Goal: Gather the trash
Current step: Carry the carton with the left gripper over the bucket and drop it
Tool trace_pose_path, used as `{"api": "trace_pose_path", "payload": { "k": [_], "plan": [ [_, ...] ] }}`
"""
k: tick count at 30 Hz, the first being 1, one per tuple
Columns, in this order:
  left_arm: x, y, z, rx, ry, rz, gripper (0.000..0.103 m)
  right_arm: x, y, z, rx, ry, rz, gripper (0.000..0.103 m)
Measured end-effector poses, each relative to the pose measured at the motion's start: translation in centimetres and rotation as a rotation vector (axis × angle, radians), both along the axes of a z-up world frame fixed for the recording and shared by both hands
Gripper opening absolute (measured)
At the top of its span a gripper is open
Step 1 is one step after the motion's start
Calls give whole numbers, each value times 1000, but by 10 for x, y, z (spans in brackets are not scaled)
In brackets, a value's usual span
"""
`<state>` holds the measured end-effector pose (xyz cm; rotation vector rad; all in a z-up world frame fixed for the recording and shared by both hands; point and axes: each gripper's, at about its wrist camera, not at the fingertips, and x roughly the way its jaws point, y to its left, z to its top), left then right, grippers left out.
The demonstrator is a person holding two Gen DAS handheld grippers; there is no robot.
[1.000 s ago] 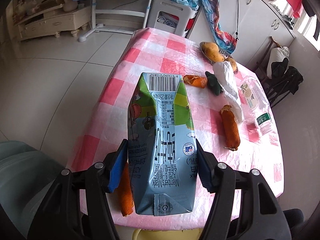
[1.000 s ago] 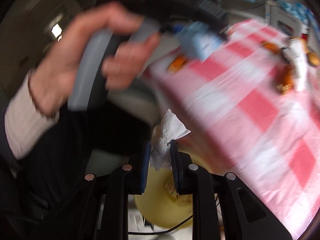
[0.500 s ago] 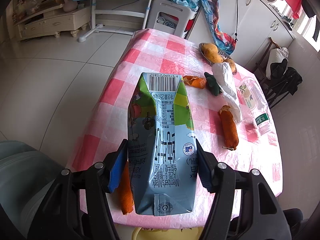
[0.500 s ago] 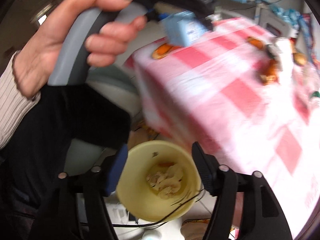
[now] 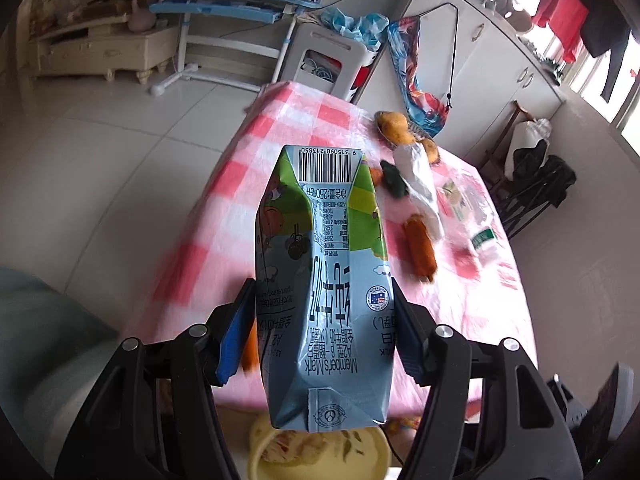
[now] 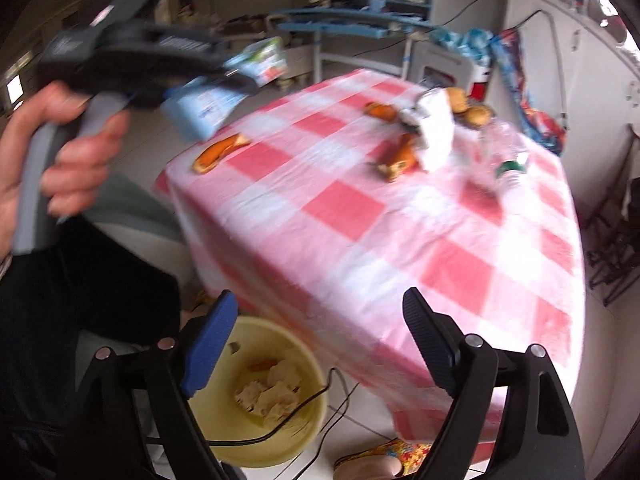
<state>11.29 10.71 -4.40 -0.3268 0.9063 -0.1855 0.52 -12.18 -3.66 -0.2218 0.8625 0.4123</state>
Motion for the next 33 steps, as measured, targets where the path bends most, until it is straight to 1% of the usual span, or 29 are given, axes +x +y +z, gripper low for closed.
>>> {"api": "trace_pose_path", "payload": {
  "k": [2, 6, 9, 12, 15, 17, 19, 20, 22, 24, 25, 26, 28, 30, 33],
  "plan": [
    [-16, -3, -5, -10, 7, -9, 60, -2, -7, 3, 1, -14, -19, 86],
    [-46, -15, -12, 11, 13, -42, 60, -8, -19, 8, 9, -35, -53, 87],
    [-68, -22, -18, 14, 31, -71, 60, -9, -25, 10, 3, -45, -83, 88],
    [-98, -32, -31, 10, 88, -125, 61, -12, -28, 12, -9, -56, -100, 88],
    [-116, -47, -45, 10, 161, -191, 61, -13, -31, 13, -13, -60, -113, 88],
    [-126, -55, -49, 51, 179, -223, 66, -14, -34, 13, -11, -60, -122, 89],
    [-133, -62, -45, 104, 150, -229, 76, -14, -37, 14, -8, -59, -133, 89],
    [-134, -62, -42, 121, 129, -219, 78, -15, -38, 14, -6, -58, -138, 90],
    [-134, -58, -36, 129, 102, -186, 79, -18, -41, 13, 0, -56, -147, 90],
    [-134, -53, -32, 149, 64, -121, 80, -20, -43, 13, 8, -54, -155, 90],
    [-135, -50, -28, 160, 36, -77, 82, -21, -44, 12, 15, -52, -158, 91],
    [-135, -46, -25, 162, 8, -35, 83, -22, -44, 11, 16, -50, -157, 91],
    [-133, -39, -21, 163, -19, 22, 85, -22, -41, 9, 0, -49, -150, 91],
    [-129, -33, -18, 155, -32, 56, 85, -21, -38, 7, -14, -45, -142, 91],
    [-130, -32, -15, 183, -51, 77, 85, -22, -34, 3, -29, -39, -126, 91]
  ]
}}
